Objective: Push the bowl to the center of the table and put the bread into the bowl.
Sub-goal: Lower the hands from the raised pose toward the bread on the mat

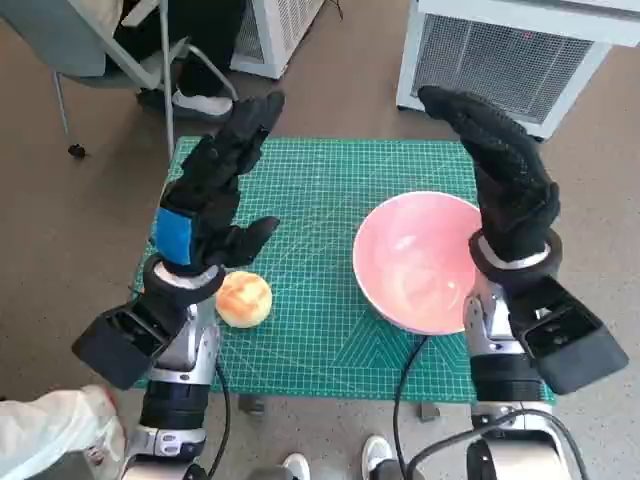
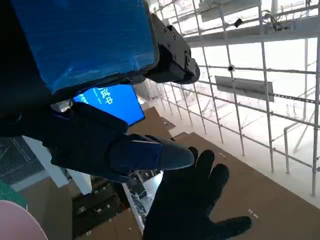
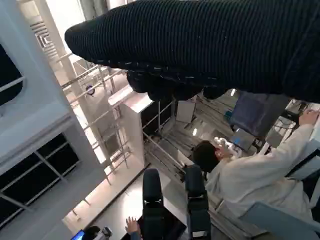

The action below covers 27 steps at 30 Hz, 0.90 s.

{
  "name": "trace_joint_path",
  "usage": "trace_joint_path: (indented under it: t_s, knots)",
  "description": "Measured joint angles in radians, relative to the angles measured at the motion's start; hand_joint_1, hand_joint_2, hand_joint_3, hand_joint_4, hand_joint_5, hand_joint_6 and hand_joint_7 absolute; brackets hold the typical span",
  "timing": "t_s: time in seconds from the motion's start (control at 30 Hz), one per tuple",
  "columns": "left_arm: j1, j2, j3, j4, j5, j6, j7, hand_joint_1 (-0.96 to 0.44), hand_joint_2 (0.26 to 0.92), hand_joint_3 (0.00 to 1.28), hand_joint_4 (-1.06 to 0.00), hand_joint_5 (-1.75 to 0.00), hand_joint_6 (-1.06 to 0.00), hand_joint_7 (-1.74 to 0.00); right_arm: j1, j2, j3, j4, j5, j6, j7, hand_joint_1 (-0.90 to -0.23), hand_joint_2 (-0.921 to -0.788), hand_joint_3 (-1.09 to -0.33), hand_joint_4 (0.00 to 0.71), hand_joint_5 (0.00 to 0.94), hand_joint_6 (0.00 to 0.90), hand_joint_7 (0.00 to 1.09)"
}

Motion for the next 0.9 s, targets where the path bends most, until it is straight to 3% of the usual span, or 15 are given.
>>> trace_joint_path:
  t_s: [0.5, 0.73, 0.9]
  knots:
    - [0.014, 0.0, 0.003, -0.001, -0.018, 0.017, -0.014, -0.5, 0.921, 0.22, -0.33, 0.0, -0.45, 0.0, 0.056, -0.025, -0.025, -0.065, 0.018, 0.054, 0.0, -0.56, -0.921, -0.855, 0.165, 0.087, -0.001, 0.57]
    - [0.027, -0.003, 0.005, -0.011, -0.019, 0.025, -0.001, -0.51, 0.921, 0.22, -0.33, 0.0, -0.46, -0.01, 0.091, -0.042, -0.063, -0.061, 0.057, 0.053, 0.007, -0.582, -0.921, -0.808, 0.16, 0.12, -0.001, 0.56]
    - [0.039, -0.008, 0.007, -0.031, -0.018, 0.027, 0.014, -0.5, 0.921, 0.21, -0.33, 0.0, -0.47, -0.01, 0.106, -0.073, -0.129, 0.019, 0.108, 0.026, 0.027, -0.584, -0.921, -0.779, 0.169, 0.131, -0.001, 0.59]
